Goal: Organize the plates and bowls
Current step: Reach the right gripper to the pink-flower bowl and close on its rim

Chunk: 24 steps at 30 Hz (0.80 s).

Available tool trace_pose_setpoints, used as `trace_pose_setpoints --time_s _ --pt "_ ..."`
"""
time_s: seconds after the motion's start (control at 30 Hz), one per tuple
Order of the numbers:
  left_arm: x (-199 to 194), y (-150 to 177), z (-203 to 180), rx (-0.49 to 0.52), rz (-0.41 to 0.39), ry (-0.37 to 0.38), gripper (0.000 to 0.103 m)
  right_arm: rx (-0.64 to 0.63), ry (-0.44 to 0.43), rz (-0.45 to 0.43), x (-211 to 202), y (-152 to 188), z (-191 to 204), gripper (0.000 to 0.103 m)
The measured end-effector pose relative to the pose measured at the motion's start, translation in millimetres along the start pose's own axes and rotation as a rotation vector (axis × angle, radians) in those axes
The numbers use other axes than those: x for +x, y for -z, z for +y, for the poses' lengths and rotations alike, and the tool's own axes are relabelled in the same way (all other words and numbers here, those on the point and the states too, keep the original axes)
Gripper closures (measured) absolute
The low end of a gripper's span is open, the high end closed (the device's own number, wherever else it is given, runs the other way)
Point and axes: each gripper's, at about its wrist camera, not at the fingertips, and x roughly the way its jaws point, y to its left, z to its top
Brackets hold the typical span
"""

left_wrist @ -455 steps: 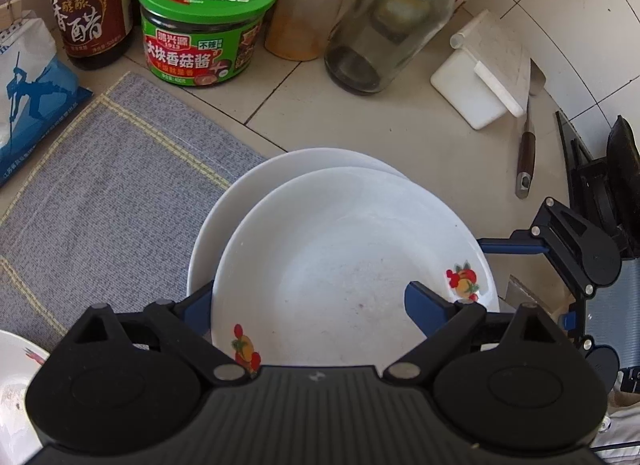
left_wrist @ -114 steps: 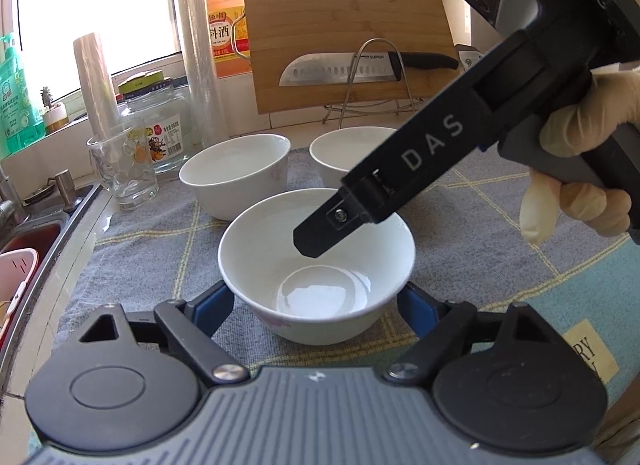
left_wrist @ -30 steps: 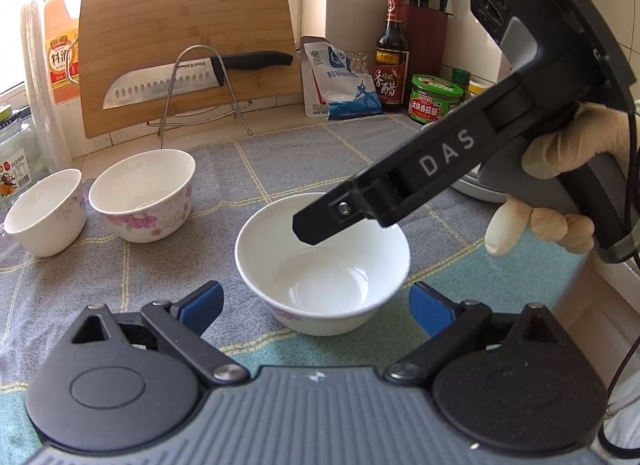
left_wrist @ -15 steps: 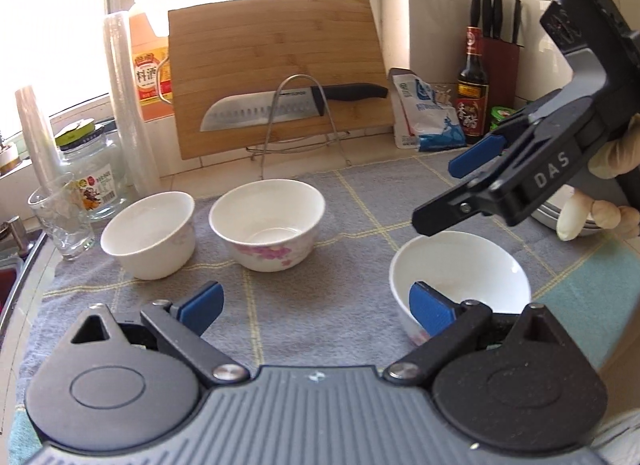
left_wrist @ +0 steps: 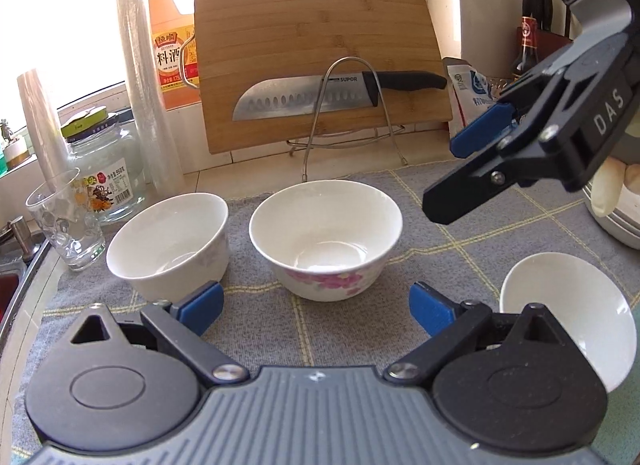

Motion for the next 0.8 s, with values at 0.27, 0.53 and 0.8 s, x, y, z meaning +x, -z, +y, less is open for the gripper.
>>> trace_pose_setpoints --time_s 0.27,0.53,0.8 --pt "24.5 -5.6 -0.4 -0.002 0.017 0.018 0.005 0.016 -0.042 0.046 39.4 -21.0 -15.6 0.001" --pt "38.0 -5.7 2.2 -0.012 0.027 0.035 0.007 0.028 -0.081 0.079 64.5 -30.8 -20.6 0.010" --pt "43.8 -8.8 0.9 0.003 0.022 0.049 0.013 0.051 -0.089 0.093 77.9 -35.5 -28.2 0.021"
